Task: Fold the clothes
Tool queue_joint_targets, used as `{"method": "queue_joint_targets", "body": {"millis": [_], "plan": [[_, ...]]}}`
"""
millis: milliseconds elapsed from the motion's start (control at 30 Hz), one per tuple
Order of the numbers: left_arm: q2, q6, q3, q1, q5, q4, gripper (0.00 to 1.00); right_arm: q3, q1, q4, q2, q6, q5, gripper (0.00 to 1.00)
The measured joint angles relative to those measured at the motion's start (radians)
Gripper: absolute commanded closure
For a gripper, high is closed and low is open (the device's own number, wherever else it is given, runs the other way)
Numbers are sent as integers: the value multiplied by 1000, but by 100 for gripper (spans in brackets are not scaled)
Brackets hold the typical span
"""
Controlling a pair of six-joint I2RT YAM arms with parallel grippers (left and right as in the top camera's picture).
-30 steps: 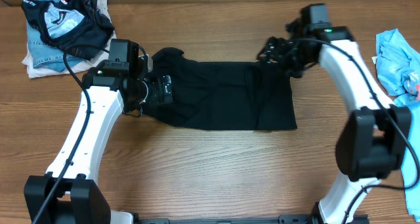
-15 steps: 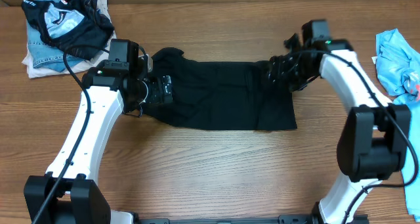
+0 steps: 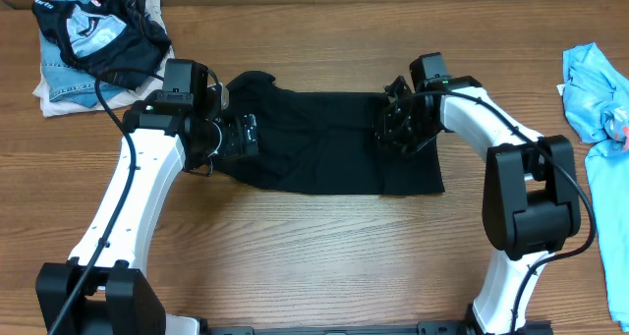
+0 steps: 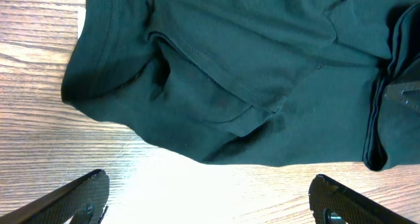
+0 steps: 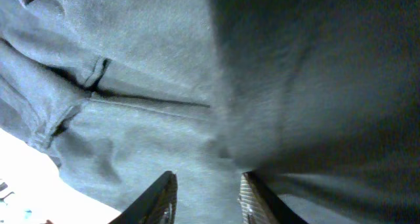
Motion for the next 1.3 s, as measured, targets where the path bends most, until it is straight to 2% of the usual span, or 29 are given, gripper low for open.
{"method": "queue_joint_targets", "body": {"millis": [133,267,367,400,433,500,533,600,833,1067,1300], "plan": [[0,0,0,0,0,0,0,7,11,-6,0,10,-34,66],[0,0,0,0,0,0,0,14,11,-16,0,14,-57,76],[0,0,0,0,0,0,0,20,6,-51,-2,14,-64,74],[0,0,0,0,0,0,0,24,1,-72,-8,15,-66,68],[0,0,0,0,0,0,0,28,-6,-85,-15,14,-65,55],[0,0,0,0,0,0,0,44,-31,-120,-48,15,-47,16],[0,0,0,0,0,0,0,56,-49,-139,-76,18,-29,9],[0,0,0,0,0,0,0,82,-80,-167,-123,18,11,2],[0,0,0,0,0,0,0,141,-253,-203,-239,-52,156,0],[0,0,0,0,0,-10,0,141,-355,-215,-143,-216,111,0],[0,0,0,0,0,-19,0,140,-362,-222,-14,-321,-8,0]]}}
